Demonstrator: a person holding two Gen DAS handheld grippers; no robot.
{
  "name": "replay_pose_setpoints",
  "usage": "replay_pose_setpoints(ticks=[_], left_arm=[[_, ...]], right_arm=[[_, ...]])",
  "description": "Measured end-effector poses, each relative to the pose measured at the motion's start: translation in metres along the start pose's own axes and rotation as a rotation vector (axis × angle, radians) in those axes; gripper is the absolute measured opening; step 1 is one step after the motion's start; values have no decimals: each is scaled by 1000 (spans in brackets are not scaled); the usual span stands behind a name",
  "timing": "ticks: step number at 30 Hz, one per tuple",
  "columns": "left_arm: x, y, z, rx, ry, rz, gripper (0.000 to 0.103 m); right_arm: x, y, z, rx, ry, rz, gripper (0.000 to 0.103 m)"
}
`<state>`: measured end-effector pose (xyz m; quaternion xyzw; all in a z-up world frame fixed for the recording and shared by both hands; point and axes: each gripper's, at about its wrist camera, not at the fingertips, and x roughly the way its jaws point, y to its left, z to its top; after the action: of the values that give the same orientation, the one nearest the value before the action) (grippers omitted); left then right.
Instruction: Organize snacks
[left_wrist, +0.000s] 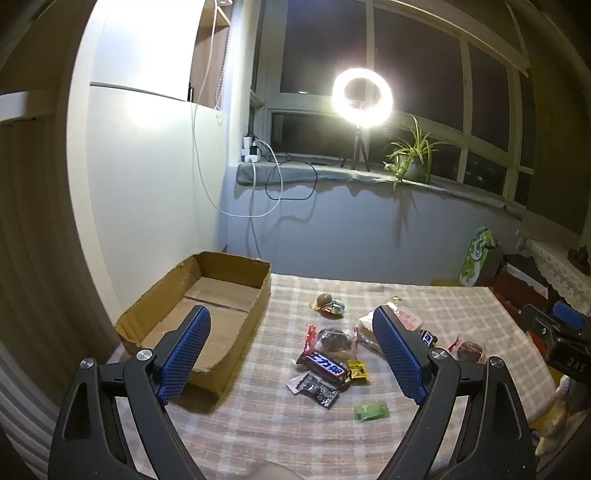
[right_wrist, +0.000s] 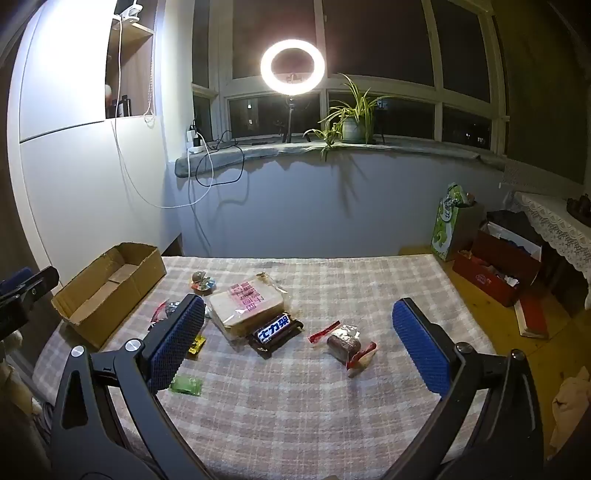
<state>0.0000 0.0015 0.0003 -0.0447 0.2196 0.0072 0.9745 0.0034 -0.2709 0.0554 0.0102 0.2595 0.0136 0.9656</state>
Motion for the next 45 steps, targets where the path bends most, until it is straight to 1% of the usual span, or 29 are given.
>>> replay_pose_setpoints(ticks=[4, 8, 9, 16, 24, 45], left_arm=[[2, 8, 0, 0, -2, 1, 90], [-3, 1, 0, 11, -15, 13, 90], [-3, 1, 0, 11, -15, 14, 90], [-3, 2, -1, 7, -14, 16, 90], [1, 2, -2, 3, -11, 15, 90], [-3, -2, 2, 8, -14, 7, 90]], right_arm=[[1, -1, 1, -5, -1, -5, 103], [1, 2, 9, -4, 0, -6, 103], [0, 4, 5, -16, -8, -8, 103], [2, 7, 9, -22, -12, -9, 103], [-1, 6, 6, -18, -21, -12, 103], [-3, 7, 7, -22, -21, -13, 103]])
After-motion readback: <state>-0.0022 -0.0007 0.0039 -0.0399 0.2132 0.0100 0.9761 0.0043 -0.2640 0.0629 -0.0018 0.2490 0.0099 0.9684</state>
